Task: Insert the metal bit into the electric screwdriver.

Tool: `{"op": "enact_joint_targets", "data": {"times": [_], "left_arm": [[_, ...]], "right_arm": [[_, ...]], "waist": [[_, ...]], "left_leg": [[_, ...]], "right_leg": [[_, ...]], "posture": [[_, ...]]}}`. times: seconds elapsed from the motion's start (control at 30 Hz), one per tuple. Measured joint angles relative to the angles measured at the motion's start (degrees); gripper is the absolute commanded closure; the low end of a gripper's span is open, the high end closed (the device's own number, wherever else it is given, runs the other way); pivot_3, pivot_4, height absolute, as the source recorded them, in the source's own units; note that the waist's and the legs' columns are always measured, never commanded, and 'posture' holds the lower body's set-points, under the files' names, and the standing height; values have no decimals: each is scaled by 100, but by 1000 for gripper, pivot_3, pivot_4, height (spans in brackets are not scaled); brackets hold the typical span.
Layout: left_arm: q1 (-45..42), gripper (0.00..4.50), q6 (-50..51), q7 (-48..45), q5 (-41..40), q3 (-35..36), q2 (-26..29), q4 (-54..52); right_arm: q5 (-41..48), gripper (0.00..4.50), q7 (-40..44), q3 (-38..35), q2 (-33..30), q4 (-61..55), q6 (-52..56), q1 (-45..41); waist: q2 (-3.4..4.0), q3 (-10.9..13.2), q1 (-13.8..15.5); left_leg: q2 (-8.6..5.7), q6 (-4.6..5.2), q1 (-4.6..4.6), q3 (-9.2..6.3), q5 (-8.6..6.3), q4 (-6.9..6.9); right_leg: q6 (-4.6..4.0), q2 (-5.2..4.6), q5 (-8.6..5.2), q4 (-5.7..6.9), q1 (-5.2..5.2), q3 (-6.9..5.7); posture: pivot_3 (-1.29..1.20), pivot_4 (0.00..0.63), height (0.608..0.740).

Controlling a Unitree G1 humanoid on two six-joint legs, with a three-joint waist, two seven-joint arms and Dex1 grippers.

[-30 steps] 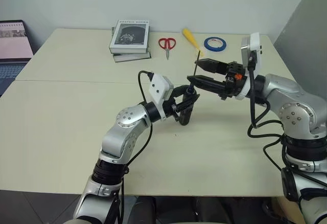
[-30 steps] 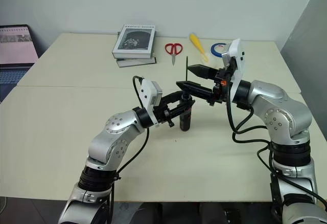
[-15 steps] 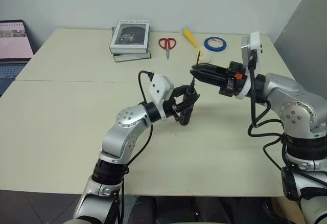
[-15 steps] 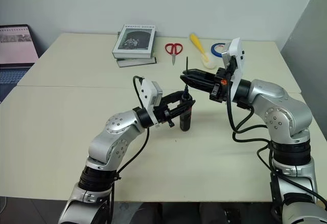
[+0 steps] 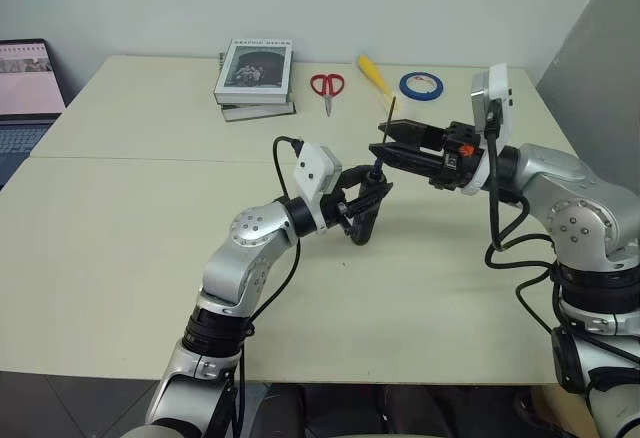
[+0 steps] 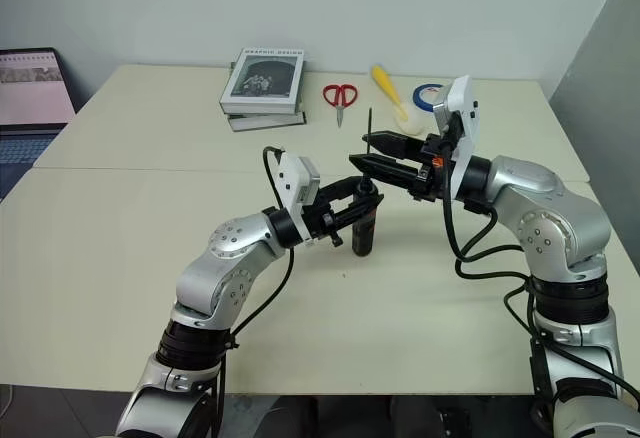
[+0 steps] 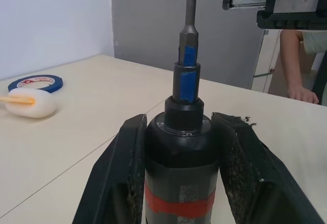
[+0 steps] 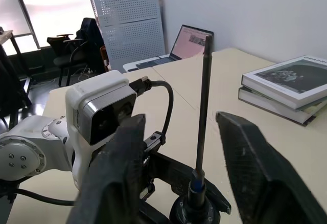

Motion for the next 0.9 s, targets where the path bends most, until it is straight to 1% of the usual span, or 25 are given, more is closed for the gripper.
{"op": "enact_joint_targets", "data": {"times": [0.17, 0.23, 0.3, 0.37, 0.43, 0.53, 0.57, 0.67, 0.7, 0.77, 0.8, 0.87, 0.9], "left_arm": [[-49, 2867, 6, -9, 2, -4, -10, 38], [-97, 2867, 20, 0, 9, -3, 7, 45], [-214, 2868, 32, 3, 10, 14, 68, 46], [-423, 2868, 37, -27, 25, 59, 242, 47], [-850, 2868, 23, -111, 163, 95, 568, 151], [-1848, 2868, -205, -525, 758, -72, 1308, 877], [-2005, 2868, -260, -650, 893, -137, 1463, 1031], [-2680, 2868, -486, -1366, 1470, -767, 1864, 1846], [-2781, 2868, -508, -1531, 1579, -873, 1908, 2056], [-3011, 2868, -876, -2042, 1923, -1306, 1954, 2733], [-3190, 2868, -1294, -2430, 2186, -1657, 1940, 3255], [-3538, 2868, -1855, -2790, 2467, -1966, 1842, 3905], [-3630, 2868, -1972, -2858, 2535, -2029, 1826, 4056]], "right_arm": [[0, 317, 63, -53, -305, -38, -3, 171], [0, 53, 75, -62, -450, -84, 1, 284], [4, 0, 120, -147, -664, -192, 3, 445], [0, 0, 198, -304, -959, -325, -4, 656], [-75, 0, 257, -548, -1298, -450, -78, 946], [-173, 0, 324, -998, -1641, -696, -250, 1481], [-181, 0, 339, -1040, -1703, -754, -275, 1573], [-283, 0, 547, -1232, -2090, -1145, -372, 2254], [-297, 0, 588, -1265, -2139, -1240, -386, 2392], [-316, 0, 671, -1369, -2293, -1502, -389, 2698], [-310, 0, 698, -1430, -2406, -1735, -385, 2891], [-334, 0, 690, -1437, -2452, -1952, -394, 3000], [-351, 0, 684, -1431, -2459, -1989, -401, 3011]], "waist": [[0, 0, 8], [0, 1, 8], [0, 1, 15], [0, 2, 32], [-2, 3, 45], [-3, 3, 55], [-4, 3, 49], [-3, 2, 52], [-2, 3, 52], [-3, 3, 48], [-3, 3, 46], [-6, 5, 46], [-6, 5, 46]], "left_leg": [[0, 0, -3, 0, 0, 0], [0, 0, -7, 0, 0, 0], [0, 0, -18, 0, 0, 0], [-1, 0, -29, 0, 0, 0], [-1, 0, -30, 0, 0, -1], [-2, 0, -28, 4, 0, -3], [-2, 0, -26, 4, 0, -10], [-2, 0, -22, 7, 1, -39], [-2, 0, -21, 9, 1, -45], [-1, 0, -24, 8, 1, -54], [-1, 0, -29, 7, 1, -58], [0, 1, -39, 7, 1, -59], [-1, 1, -41, 8, 1, -59]], "right_leg": [[0, 0, 0, -2, 0, 0], [0, 0, 0, -1, -5, 0], [-1, 0, 0, 2, -18, 0], [-1, 0, 1, 4, -28, 0], [0, 0, 0, 1, -28, -1], [1, 0, 0, -2, -27, 0], [1, 0, 0, -9, -26, 0], [1, -1, -1, -27, -26, 0], [1, -2, 0, -34, -26, 2], [-3, -1, 1, -45, -29, 1], [-25, -1, 14, -54, -32, 1], [-29, -1, 17, -68, -34, 0], [-29, -2, 17, -70, -34, -1]], "posture": [[0, 150, 740], [0, 150, 740], [0, 150, 740], [0, 150, 740], [0, 150, 740], [0, 150, 740], [0, 150, 740], [0, 150, 740], [0, 150, 740], [0, 150, 740], [0, 150, 740], [0, 150, 740], [0, 150, 740]]}}
